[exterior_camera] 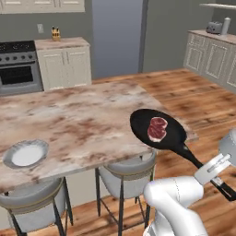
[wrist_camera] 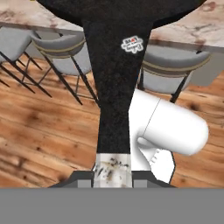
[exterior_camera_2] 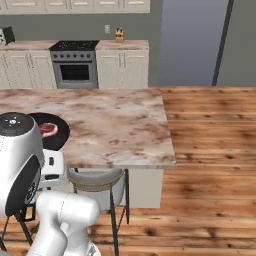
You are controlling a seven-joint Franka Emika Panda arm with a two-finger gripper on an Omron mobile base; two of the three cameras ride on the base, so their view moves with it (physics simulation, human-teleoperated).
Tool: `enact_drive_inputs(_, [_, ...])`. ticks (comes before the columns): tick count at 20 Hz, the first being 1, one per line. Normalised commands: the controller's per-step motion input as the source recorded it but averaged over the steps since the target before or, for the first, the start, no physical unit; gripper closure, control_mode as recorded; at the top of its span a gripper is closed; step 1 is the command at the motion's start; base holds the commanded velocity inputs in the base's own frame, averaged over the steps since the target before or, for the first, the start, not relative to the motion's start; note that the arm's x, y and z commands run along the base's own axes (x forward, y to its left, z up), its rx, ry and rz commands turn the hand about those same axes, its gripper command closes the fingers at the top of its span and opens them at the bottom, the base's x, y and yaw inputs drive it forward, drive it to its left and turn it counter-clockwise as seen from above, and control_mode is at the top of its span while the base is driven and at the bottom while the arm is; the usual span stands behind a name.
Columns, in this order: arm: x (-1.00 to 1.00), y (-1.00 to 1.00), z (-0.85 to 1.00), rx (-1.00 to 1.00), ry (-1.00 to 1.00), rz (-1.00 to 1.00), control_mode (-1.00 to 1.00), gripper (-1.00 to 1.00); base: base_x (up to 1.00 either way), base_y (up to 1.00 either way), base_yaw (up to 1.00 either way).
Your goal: Pick up the pan with the steak in it and place it on the dining table. Then place the steak on the plate.
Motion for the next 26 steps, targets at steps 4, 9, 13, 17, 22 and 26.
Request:
enact_drive_inputs(4, [0.00, 0.00, 0.00, 0.00, 0.00, 0.00, 1.00, 1.00, -0.04, -0.01, -0.43])
enact_drive_inputs(9, [0.00, 0.00, 0.00, 0.00, 0.00, 0.00, 1.00, 1.00, 0.00, 0.03, 0.00])
enact_drive_inputs(13, [0.00, 0.00, 0.00, 0.00, 0.00, 0.00, 1.00, 1.00, 0.00, 0.88, 0.03])
enact_drive_inputs(17, [0.00, 0.00, 0.00, 0.00, 0.00, 0.00, 1.00, 1.00, -0.01, 0.68, 0.03])
enact_drive_inputs(22, [0.00, 0.00, 0.00, 0.00, 0.00, 0.00, 1.00, 1.00, 0.09, 0.03, 0.00])
enact_drive_inputs(26, [0.00, 0.00, 0.00, 0.00, 0.00, 0.00, 1.00, 1.00, 0.80, 0.24, 0.00])
